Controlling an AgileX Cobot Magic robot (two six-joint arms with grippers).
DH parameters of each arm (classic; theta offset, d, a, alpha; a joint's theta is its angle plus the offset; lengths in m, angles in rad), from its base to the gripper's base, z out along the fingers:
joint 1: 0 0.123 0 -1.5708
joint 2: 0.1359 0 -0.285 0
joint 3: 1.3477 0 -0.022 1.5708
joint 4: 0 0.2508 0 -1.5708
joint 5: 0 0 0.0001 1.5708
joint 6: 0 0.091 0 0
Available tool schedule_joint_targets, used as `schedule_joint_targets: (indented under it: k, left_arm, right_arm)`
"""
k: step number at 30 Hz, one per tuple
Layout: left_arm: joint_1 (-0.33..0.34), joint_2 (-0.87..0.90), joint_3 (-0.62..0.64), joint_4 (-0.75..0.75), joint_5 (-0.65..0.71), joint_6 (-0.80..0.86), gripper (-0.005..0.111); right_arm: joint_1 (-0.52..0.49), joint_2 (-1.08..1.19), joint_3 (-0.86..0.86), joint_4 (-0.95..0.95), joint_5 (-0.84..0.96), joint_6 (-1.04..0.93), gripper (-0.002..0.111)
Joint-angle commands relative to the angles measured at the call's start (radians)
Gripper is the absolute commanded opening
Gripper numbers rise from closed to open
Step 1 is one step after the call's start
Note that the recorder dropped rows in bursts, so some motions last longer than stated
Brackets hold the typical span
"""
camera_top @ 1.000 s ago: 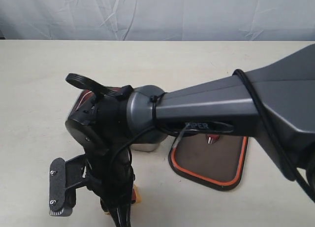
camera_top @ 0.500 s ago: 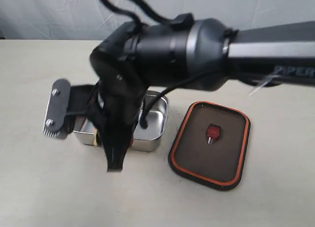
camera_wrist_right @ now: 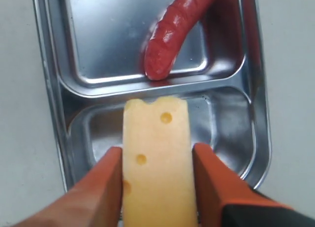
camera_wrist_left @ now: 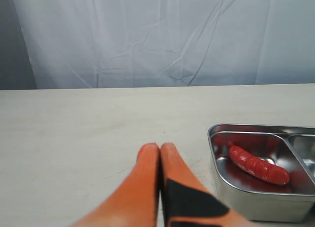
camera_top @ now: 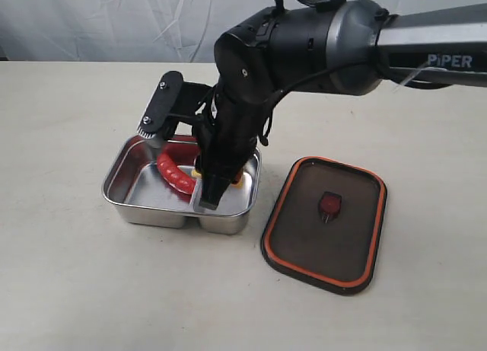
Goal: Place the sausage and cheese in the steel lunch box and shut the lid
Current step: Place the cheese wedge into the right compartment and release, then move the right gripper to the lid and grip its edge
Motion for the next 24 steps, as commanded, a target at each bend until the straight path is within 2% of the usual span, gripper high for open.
schedule_joint_targets:
  k: [1, 4, 5, 11, 15, 17, 19, 21, 24]
  left_arm:
    - [-0.012, -0.006, 0.004, -0.007, -0.003, -0.001, 0.000]
    - [-0.012, -0.006, 0.004, -0.007, -0.003, -0.001, 0.000]
    - [-0.012, -0.006, 0.004, -0.007, -0.003, -0.001, 0.000]
    - [-0.012, -0.006, 0.004, -0.007, -0.006, -0.001, 0.000]
    - [-0.012, -0.006, 0.004, -0.007, -0.006, -0.001, 0.000]
    - [-0.012, -0.006, 0.004, -0.007, -0.006, -0.001, 0.000]
    - [-0.012, -0.006, 0.004, -0.007, -0.006, -0.001, 0.000]
    - [-0.012, -0.006, 0.004, -0.007, -0.006, -0.001, 0.000]
    - [-0.012, -0.006, 0.004, -0.007, -0.006, -0.001, 0.000]
  right_arm:
    - [-0.006, 0.002, -0.001, -0.001, 0.003, 0.006, 0.010]
    - [-0.006, 0.002, -0.001, -0.008, 0.005, 0.036, 0.045]
    - [-0.006, 0.002, -0.001, -0.028, 0.005, 0.071, 0.050]
    - [-0.006, 0.002, -0.001, -0.133, 0.030, 0.216, 0.051]
    - [-0.020, -0.018, -0.003, -0.200, 0.164, 0.508, 0.051]
    - [-0.045, -0.037, -0.003, -0.260, 0.297, 0.731, 0.051]
    - [-0.088, -0.055, -0.003, -0.291, 0.402, 0.833, 0.051]
    - [-0.149, -0.068, -0.003, -0.277, 0.456, 0.870, 0.051]
    - [-0.243, -0.075, 0.000, -0.157, 0.456, 0.883, 0.051]
